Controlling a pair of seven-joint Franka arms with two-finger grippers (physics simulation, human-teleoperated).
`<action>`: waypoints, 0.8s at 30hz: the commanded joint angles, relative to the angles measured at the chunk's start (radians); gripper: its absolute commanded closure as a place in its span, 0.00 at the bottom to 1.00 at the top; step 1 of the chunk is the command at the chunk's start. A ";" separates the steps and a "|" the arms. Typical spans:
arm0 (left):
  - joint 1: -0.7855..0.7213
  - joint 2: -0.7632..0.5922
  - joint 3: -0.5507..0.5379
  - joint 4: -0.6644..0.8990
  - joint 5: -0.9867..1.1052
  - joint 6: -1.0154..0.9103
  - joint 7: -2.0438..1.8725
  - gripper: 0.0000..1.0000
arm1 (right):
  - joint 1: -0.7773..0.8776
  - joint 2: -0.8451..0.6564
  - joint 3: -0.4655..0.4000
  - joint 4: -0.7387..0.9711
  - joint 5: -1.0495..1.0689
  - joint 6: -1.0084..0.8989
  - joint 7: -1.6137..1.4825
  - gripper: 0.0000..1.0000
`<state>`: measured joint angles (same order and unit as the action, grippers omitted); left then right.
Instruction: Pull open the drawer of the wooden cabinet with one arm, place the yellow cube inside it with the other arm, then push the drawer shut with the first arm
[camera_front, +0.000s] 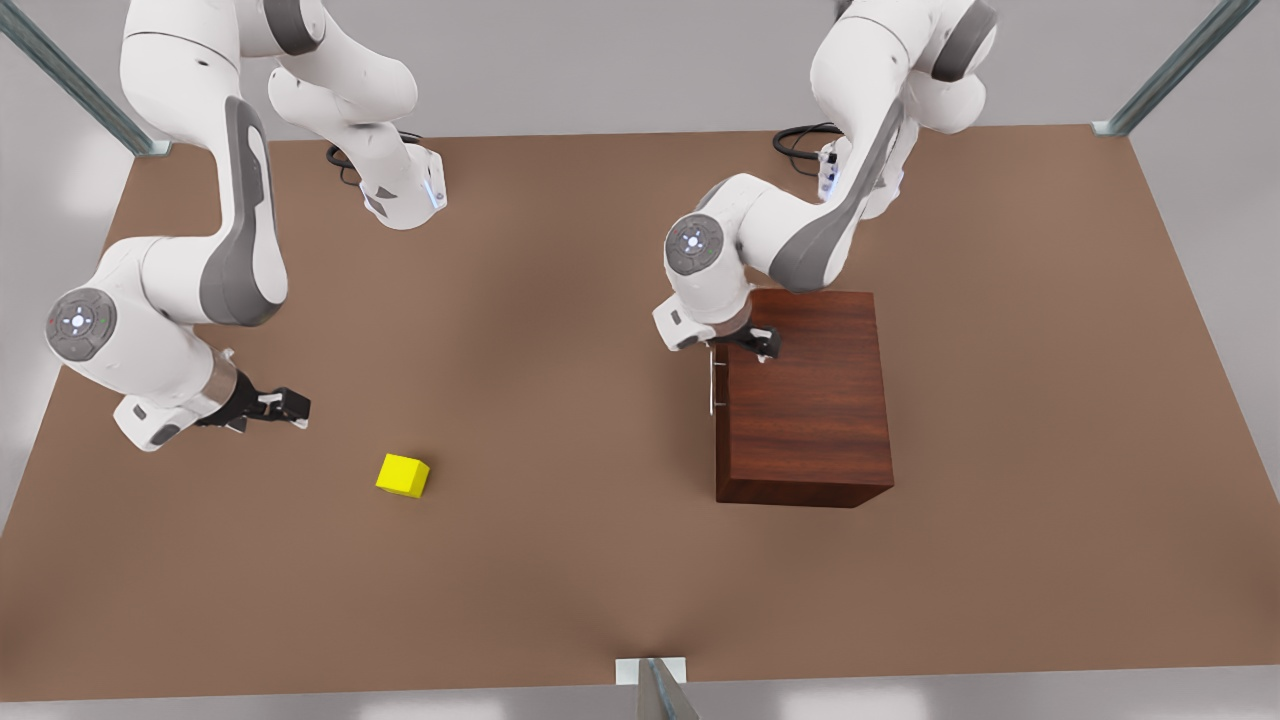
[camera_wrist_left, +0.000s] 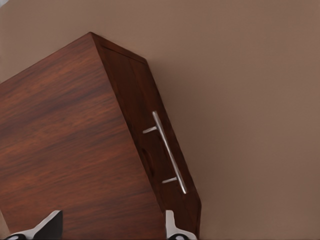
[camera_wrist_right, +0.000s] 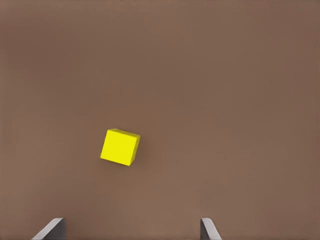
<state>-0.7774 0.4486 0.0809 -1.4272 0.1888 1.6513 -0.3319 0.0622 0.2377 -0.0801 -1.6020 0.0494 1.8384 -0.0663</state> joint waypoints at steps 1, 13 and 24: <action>-0.019 0.036 -0.001 0.014 0.046 0.002 -0.799 0.00 | -0.004 -0.001 -0.001 0.001 0.001 0.005 -0.004 0.00; -0.063 0.231 -0.001 0.186 0.058 0.042 -0.855 0.00 | -0.004 0.000 -0.001 0.001 0.000 0.001 -0.003 0.00; -0.091 0.288 0.000 0.171 0.127 0.076 -0.877 0.00 | -0.004 0.000 -0.001 0.001 0.000 -0.001 -0.004 0.00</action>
<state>-0.8661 0.7362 0.0811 -1.2572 0.2962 1.7167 -0.9607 0.0582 0.2388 -0.0801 -1.6020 0.0482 1.8396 -0.0681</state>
